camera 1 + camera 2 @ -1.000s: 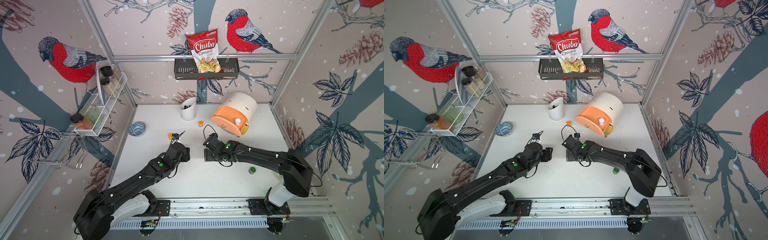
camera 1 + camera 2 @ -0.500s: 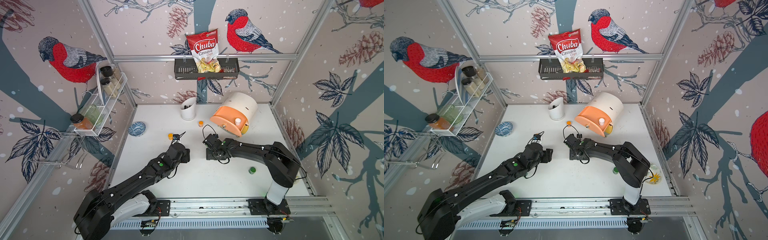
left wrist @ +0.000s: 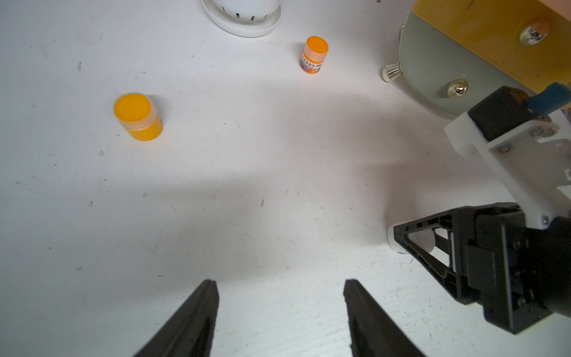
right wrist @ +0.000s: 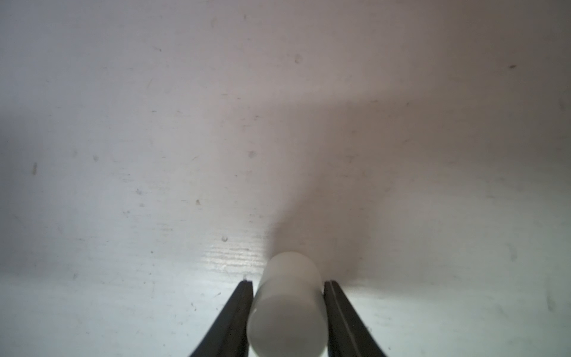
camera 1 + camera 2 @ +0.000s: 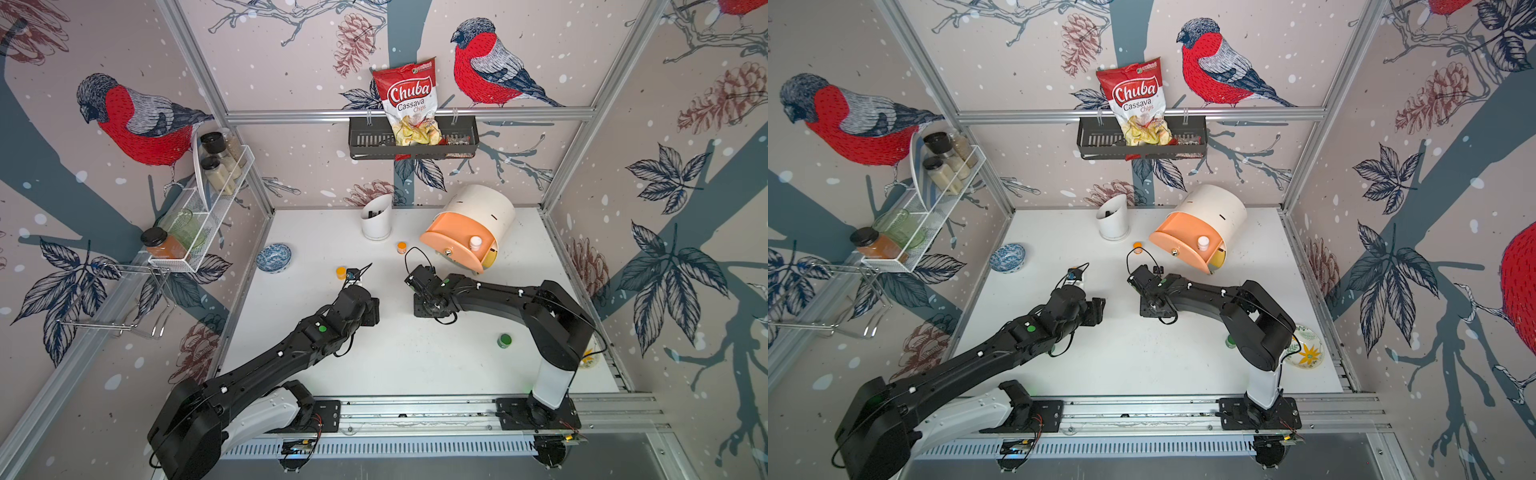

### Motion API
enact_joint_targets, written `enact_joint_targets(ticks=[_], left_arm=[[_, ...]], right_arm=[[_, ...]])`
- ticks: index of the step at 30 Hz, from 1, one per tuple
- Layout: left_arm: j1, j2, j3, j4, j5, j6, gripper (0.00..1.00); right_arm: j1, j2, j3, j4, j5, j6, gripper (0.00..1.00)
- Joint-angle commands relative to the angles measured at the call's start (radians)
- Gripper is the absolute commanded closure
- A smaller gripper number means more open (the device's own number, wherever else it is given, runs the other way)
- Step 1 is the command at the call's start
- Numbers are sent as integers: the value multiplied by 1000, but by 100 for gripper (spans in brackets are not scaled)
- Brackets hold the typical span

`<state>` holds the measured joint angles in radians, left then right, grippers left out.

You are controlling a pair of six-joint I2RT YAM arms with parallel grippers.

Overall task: Put the paint cans in the drawer according to color
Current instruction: Pick up the paint can at the center of the board, then place the paint can in the drawer.

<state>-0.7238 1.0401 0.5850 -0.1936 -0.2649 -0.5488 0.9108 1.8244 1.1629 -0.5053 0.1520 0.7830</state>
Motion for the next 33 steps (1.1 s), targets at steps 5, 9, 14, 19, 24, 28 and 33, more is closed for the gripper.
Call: enact_joint_targets(ticks=[5,9,14,19,24,28,33], left_arm=[[2,-3,7,-17,-5,10,33],[1,-13,6,-14,-7,21,34],[1,-9,16,-24,-16,23,34],[1,-13,12,-22,-14,20,35],[1,-12,12,-21,-9,21,35],[1,-8,12,-22,-5,26,35],[1,-3,8,-15,1,20,35]], right_arm=[[26,-9,71,-98,8,-14,77],[45,-48,157,-204,49,-20,76],[53,-104,300,-342,89,-52,73],[41,-123,514,-501,143,-107,73],[-11,-110,711,-596,161,-175,73],[-94,-97,829,-640,170,-221,73],[-201,-103,877,-609,157,-272,73]])
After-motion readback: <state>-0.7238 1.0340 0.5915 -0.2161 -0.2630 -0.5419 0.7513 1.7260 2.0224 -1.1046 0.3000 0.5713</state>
